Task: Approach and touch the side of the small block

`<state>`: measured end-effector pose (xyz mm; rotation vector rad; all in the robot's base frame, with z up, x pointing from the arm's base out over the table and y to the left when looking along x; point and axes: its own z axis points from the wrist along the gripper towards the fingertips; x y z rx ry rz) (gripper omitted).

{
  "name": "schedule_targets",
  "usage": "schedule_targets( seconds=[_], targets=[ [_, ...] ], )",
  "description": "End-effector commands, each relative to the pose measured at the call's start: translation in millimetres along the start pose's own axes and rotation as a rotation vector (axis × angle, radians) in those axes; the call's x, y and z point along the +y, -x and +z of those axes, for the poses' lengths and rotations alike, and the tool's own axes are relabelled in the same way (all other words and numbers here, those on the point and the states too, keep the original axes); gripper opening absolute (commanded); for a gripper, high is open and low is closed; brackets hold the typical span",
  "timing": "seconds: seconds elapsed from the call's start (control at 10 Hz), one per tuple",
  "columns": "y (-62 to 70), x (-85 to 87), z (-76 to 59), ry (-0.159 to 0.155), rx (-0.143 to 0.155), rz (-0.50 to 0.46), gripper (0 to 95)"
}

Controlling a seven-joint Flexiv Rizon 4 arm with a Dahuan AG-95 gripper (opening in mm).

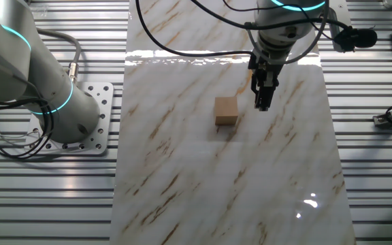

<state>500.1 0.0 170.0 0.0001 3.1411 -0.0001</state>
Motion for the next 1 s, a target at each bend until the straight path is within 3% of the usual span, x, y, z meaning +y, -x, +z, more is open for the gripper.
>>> schedule_targets(
  seconds=[0.1,0.2,1.0],
  targets=[
    [-0.1,0.0,0.0,0.0,0.021,-0.057,0.0],
    [-0.1,0.0,0.0,0.031,0.022,-0.044,0.0],
    [-0.1,0.0,-0.1,0.018,0.023,-0.049,0.0]
  ],
)
